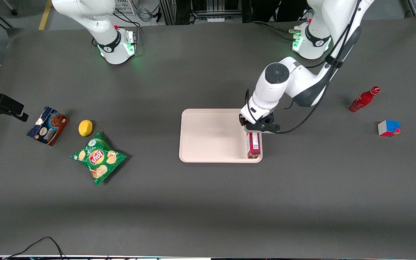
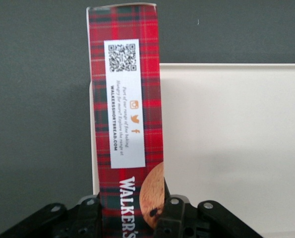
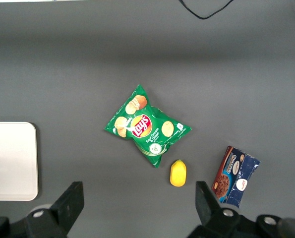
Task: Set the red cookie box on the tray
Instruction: 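Lower the held box onto the tray's edge with the left gripper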
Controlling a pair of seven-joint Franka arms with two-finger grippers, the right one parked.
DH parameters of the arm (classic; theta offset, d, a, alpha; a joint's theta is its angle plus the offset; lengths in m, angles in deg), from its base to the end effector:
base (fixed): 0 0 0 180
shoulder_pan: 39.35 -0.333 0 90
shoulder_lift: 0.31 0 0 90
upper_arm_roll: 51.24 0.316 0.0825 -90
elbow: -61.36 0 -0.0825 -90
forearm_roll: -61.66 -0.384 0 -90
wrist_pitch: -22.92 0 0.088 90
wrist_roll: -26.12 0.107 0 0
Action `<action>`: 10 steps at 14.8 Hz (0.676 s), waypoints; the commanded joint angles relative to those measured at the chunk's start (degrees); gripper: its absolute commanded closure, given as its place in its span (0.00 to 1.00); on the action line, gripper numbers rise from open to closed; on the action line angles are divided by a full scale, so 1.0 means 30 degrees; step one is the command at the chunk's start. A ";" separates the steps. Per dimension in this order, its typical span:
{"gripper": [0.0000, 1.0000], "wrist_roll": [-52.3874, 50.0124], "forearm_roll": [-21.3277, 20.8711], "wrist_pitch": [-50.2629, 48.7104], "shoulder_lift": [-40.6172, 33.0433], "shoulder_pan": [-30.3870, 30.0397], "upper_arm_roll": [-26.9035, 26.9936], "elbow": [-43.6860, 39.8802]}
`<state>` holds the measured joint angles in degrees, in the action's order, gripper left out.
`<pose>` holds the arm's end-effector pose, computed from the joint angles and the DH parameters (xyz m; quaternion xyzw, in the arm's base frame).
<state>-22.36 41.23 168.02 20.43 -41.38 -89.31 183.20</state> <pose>0.4758 -0.3409 0.2852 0.9974 -0.0082 0.0549 0.0468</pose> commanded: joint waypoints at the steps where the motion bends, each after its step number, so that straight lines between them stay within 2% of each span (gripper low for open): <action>1: 1.00 -0.2789 -0.2764 0.0499 0.1110 0.0121 -0.0084 -0.0475; 3: 1.00 -0.3234 -0.3589 0.0528 0.1610 0.0121 -0.0084 -0.0652; 10: 1.00 -0.3294 -0.4616 0.1083 0.2900 0.0355 -0.0026 -0.1327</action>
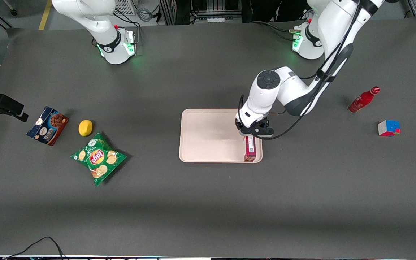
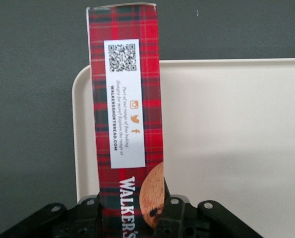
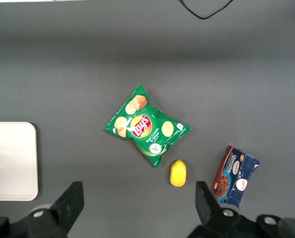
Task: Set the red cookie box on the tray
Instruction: 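Lower the held box onto the tray's edge with the left gripper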
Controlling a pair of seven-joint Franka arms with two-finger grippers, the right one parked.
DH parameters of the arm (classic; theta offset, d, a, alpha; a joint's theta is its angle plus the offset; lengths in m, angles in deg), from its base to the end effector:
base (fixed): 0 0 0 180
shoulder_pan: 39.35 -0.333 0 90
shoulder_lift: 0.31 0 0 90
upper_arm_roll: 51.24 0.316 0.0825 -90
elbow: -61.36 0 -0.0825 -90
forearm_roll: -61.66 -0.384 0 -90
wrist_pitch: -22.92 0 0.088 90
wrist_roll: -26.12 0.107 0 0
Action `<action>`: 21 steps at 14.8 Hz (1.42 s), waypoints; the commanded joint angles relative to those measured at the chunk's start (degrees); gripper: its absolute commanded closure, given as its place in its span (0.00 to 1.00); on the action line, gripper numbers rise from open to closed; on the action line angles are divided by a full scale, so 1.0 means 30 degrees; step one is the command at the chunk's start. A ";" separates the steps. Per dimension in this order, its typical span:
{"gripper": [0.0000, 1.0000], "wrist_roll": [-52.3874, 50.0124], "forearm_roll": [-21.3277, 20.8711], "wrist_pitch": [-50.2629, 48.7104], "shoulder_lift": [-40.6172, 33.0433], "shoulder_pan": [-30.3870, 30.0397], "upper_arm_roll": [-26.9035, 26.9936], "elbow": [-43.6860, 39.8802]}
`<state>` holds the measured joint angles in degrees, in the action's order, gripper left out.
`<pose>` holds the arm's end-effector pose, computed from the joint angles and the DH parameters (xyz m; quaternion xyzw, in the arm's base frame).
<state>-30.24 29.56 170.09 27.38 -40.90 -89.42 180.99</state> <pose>0.4770 -0.3545 0.2477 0.9968 -0.0179 0.0668 0.0395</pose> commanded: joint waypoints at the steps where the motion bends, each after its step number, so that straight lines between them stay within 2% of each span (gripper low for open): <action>1: 1.00 -0.0665 -0.0928 0.0397 0.0615 0.0195 0.0041 -0.0590; 4: 1.00 -0.0984 -0.1222 0.0426 0.0936 0.0195 0.0129 -0.0590; 9: 1.00 -0.2509 -0.3038 0.0309 0.1434 0.0195 0.0159 -0.0531; 21: 1.00 -0.3155 -0.3157 -0.0775 0.1494 0.0224 0.0159 -0.0326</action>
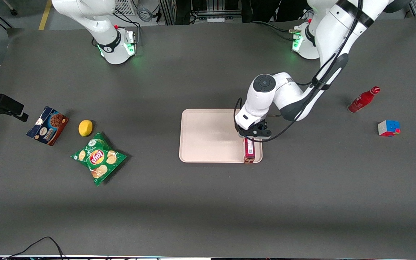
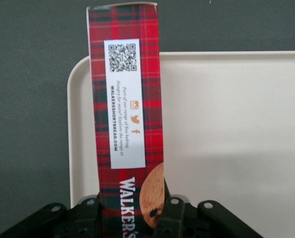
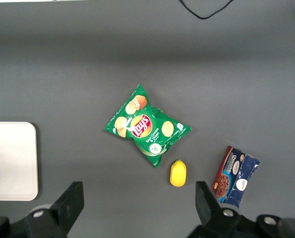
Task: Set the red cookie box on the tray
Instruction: 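Lower the held box onto the tray's edge with the left gripper, then open the left gripper and raise it away from the box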
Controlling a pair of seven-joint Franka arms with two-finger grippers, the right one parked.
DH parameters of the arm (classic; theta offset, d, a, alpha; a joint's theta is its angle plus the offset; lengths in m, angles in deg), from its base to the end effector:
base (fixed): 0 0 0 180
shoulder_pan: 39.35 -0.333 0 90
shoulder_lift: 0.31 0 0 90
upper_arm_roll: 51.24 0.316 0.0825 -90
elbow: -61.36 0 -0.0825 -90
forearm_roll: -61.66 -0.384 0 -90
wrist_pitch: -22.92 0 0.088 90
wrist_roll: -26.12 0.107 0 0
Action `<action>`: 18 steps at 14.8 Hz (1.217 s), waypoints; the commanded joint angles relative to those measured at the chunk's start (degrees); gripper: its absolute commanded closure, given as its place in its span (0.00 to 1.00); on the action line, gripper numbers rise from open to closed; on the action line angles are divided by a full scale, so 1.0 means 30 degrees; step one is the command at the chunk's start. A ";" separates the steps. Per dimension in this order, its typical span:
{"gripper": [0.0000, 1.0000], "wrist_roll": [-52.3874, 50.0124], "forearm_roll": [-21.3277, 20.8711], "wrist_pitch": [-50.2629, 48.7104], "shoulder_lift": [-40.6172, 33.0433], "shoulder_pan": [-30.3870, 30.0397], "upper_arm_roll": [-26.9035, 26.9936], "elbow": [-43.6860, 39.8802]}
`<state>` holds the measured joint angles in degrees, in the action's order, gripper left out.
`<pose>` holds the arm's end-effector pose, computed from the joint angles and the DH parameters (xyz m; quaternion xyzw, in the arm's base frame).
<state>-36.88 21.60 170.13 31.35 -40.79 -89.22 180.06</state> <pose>0.4746 -0.3567 0.2206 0.9970 -0.0117 0.0717 0.0257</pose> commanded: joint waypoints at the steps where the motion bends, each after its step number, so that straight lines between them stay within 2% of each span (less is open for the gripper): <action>1: 1.00 -0.0945 -0.0503 -0.0790 0.0226 0.0189 0.0093 -0.0016; 2: 0.96 -0.0945 -0.0503 -0.0790 0.0256 0.0189 0.0093 -0.0016; 4: 0.58 -0.0945 -0.0503 -0.0790 0.0285 0.0189 0.0122 -0.0016; 5: 0.26 -0.0945 -0.0503 -0.0790 0.0285 0.0189 0.0122 -0.0016; 6: 0.09 -0.0945 -0.0503 -0.0790 0.0285 0.0189 0.0122 -0.0016; 7: 0.00 -0.0945 -0.0503 -0.0790 0.0314 0.0189 0.0122 -0.0016; 18: 0.00 -0.0857 -0.0474 -0.0820 0.0286 0.0130 0.0093 -0.0191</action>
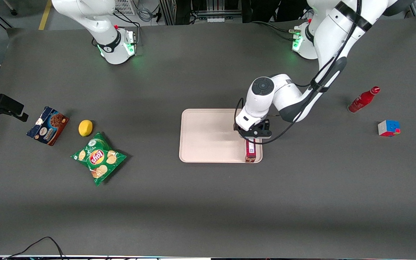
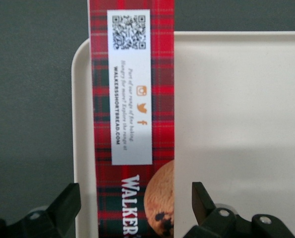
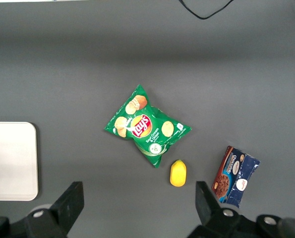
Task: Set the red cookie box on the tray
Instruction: 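Open the left gripper and raise it away from the box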
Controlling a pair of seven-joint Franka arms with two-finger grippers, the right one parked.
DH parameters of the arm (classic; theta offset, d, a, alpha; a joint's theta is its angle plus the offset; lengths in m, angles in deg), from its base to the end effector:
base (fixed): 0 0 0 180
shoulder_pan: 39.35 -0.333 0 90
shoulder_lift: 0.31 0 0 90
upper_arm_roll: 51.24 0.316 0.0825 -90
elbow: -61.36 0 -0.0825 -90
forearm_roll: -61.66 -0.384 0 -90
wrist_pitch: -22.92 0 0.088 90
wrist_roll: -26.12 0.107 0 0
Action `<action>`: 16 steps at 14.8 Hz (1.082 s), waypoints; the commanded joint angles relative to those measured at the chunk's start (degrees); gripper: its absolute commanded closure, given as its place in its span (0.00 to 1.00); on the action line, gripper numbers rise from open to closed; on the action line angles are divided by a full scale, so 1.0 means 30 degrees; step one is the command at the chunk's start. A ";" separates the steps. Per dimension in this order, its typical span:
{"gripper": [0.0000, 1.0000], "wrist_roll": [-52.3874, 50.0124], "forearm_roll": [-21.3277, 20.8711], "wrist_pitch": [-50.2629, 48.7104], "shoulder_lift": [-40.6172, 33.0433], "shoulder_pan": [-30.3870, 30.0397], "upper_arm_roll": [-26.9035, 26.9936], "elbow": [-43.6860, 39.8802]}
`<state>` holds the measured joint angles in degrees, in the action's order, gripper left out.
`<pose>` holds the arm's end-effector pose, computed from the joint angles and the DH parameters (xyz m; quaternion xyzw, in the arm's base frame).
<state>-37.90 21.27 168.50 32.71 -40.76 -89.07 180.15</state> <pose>0.4707 -0.3530 0.2058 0.9984 -0.0037 0.0543 0.0120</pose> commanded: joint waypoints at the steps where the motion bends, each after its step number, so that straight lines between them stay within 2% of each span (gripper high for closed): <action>1: 0.00 -0.0429 -0.0334 -0.0305 -0.0369 0.0032 0.0013 -0.0311; 6: 0.00 0.0212 -0.0042 -0.1589 -0.2709 -0.0145 -0.0192 -0.0487; 7: 0.00 0.1261 0.0597 -0.2116 -0.3266 -0.0174 -0.0221 -0.0633; 9: 0.00 0.5203 0.4449 -0.3956 -0.4379 -0.0262 -0.0134 -0.1799; 11: 0.00 1.0270 0.8261 -0.7929 -0.5173 -0.0320 0.0215 -0.4254; 12: 0.00 1.1716 0.9555 -0.9633 -0.5466 -0.0379 0.0740 -0.5050; 13: 0.00 1.2687 1.0148 -1.0608 -0.5991 -0.0408 0.1238 -0.5522; 16: 0.00 1.6289 1.0359 -1.2341 -0.7896 -0.0497 0.2905 -0.5585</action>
<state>1.24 50.27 136.23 13.78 -42.26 -84.71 163.40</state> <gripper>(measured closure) 0.000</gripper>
